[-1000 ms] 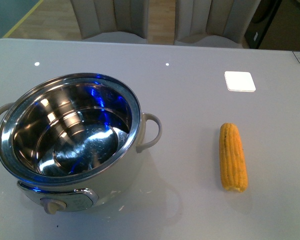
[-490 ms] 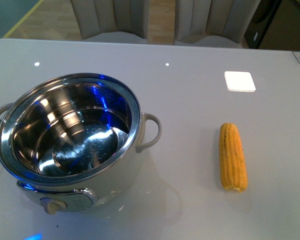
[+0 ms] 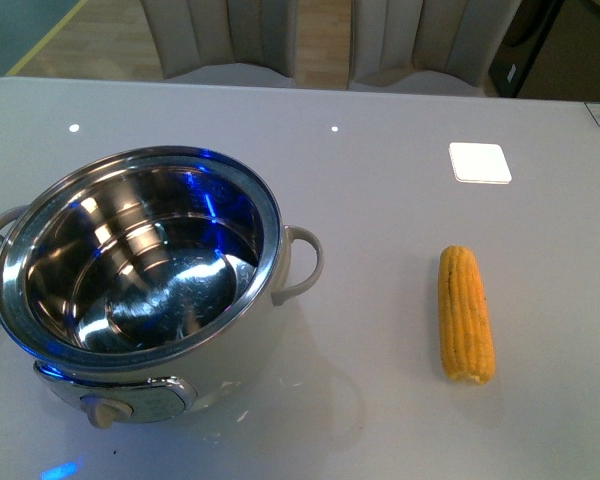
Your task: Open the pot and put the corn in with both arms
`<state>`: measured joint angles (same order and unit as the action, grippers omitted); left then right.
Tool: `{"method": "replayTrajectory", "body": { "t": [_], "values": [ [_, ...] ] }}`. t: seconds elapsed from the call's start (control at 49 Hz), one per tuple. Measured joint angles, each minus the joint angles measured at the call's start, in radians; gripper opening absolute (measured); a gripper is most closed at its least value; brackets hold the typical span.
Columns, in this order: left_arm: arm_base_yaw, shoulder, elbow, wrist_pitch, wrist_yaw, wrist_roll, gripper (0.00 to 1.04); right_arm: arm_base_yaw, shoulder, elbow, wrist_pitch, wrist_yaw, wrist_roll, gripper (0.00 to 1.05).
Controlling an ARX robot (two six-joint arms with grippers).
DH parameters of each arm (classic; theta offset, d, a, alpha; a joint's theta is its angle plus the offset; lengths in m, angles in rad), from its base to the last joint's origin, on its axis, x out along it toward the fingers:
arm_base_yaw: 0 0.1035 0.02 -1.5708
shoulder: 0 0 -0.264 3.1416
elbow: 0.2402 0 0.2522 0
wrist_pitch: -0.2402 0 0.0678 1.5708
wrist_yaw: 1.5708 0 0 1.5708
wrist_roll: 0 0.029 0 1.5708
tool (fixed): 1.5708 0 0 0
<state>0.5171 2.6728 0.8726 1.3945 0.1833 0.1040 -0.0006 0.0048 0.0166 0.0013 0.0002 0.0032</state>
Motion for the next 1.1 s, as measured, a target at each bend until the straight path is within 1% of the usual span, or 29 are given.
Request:
{"method": "replayTrajectory", "body": {
  "t": [0.061, 0.163, 0.327, 0.429, 0.571, 0.694, 0.776, 0.939, 1.102],
  "values": [
    [0.0, 0.0, 0.0, 0.0, -0.006, 0.0, 0.59, 0.0, 0.0, 0.0, 0.0, 0.0, 0.0, 0.96],
    [0.003, -0.01, -0.002, -0.009, -0.026, -0.005, 0.77, 0.0, 0.0, 0.0, 0.0, 0.0, 0.0, 0.96],
    [0.009, -0.071, -0.034, -0.025, -0.034, -0.006, 0.99, 0.0, 0.0, 0.0, 0.0, 0.0, 0.0, 0.96],
    [0.008, -0.148, -0.067, -0.031, -0.024, -0.012, 0.97, 0.0, 0.0, 0.0, 0.0, 0.0, 0.0, 0.96],
    [0.008, -0.321, -0.14, -0.056, 0.004, -0.016, 0.98, 0.0, 0.0, 0.0, 0.0, 0.0, 0.0, 0.96],
    [0.008, -0.585, -0.255, -0.126, 0.054, -0.023, 0.98, 0.0, 0.0, 0.0, 0.0, 0.0, 0.0, 0.96],
    [0.008, -0.713, -0.312, -0.167, 0.078, -0.024, 0.98, 0.0, 0.0, 0.0, 0.0, 0.0, 0.0, 0.96],
    [0.006, -0.968, -0.42, -0.265, 0.101, -0.033, 0.98, 0.0, 0.0, 0.0, 0.0, 0.0, 0.0, 0.96],
    [-0.004, -1.213, -0.513, -0.379, 0.104, -0.039, 0.98, 0.0, 0.0, 0.0, 0.0, 0.0, 0.0, 0.96]
  ]
}}
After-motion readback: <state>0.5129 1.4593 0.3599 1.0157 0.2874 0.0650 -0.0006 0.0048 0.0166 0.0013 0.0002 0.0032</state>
